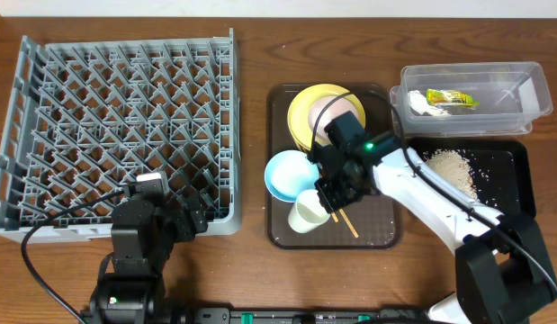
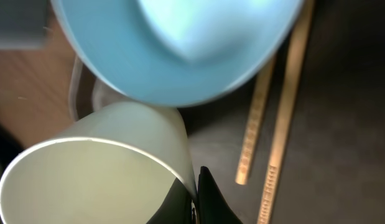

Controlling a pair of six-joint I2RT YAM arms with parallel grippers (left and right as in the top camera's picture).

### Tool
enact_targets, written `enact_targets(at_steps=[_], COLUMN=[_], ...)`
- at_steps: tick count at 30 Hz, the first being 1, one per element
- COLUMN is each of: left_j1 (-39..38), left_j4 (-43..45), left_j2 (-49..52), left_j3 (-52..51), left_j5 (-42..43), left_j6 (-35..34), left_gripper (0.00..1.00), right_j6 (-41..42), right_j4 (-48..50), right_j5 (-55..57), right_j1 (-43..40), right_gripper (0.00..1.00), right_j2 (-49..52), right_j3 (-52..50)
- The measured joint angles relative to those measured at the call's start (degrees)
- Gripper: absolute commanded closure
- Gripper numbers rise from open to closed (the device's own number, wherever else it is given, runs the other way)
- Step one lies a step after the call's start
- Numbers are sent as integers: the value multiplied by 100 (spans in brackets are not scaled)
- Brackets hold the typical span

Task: Sort waste into correct bins and load items into the dishwasher rack
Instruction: 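Grasp the pale green cup with the right gripper, then lift the cup toward the left gripper, which reaches out to take it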

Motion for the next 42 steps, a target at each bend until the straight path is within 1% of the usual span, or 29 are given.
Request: enact_targets(at_steps=[1, 4, 7, 11, 13, 15, 20, 22, 24, 26, 29, 32, 35, 37, 42], left_j1=[0, 0, 0, 0, 0, 0, 0, 0, 0, 0, 0, 0, -2, -11, -195], left_j4=[4, 125, 304, 396, 442, 610, 1163, 1259, 1515, 2031, 3053, 3845, 4192, 4295, 4839], left_j2=[0, 0, 0, 83, 264, 549, 1576, 2074, 2632, 3064, 3744, 4275, 4548, 4610, 4614], left_j3=[0, 0, 0, 4, 22, 105, 780, 1163, 1467, 1580, 1624, 1637, 1639, 1639, 1639], left_j5=[22, 232, 492, 691, 817, 1091, 2319, 2975, 3840, 4686, 6046, 7117, 7740, 7978, 8295], left_j6=[0, 0, -46, -319, -463, -612, -957, -1091, -1266, -1491, -1982, -2450, -2811, -2959, -3324], left_gripper=[4, 14, 14, 14, 14, 14, 14, 14, 14, 14, 14, 13, 14, 14, 14], right_j6=[0, 2, -4, -26, -28, -42, -96, -116, -133, -136, -133, -138, -136, -136, -136], right_j4=[-46, -138, 0, 275, 275, 275, 363, 459, 588, 734, 929, 1158, 1342, 1397, 1464], right_j5=[-109, -575, -1333, -2358, -2712, -2942, -3425, -3604, -3801, -3991, -4297, -4653, -4909, -5001, -5110], right_j1=[-66, -415, -1025, -1779, -2013, -2079, -2061, -2061, -2061, -2061, -2061, -2061, -2061, -2050, -1943], right_gripper=[99, 99, 99, 99, 99, 99, 99, 99, 99, 99, 99, 99, 99, 99, 99], right_j2=[0, 0, -4, -11, -11, -11, -11, -11, -11, -11, -11, -11, -11, -11, -11], right_j3=[131, 575, 955, 1058, 1058, 1058, 1058, 1058, 1058, 1058, 1058, 1058, 1058, 1058, 1058])
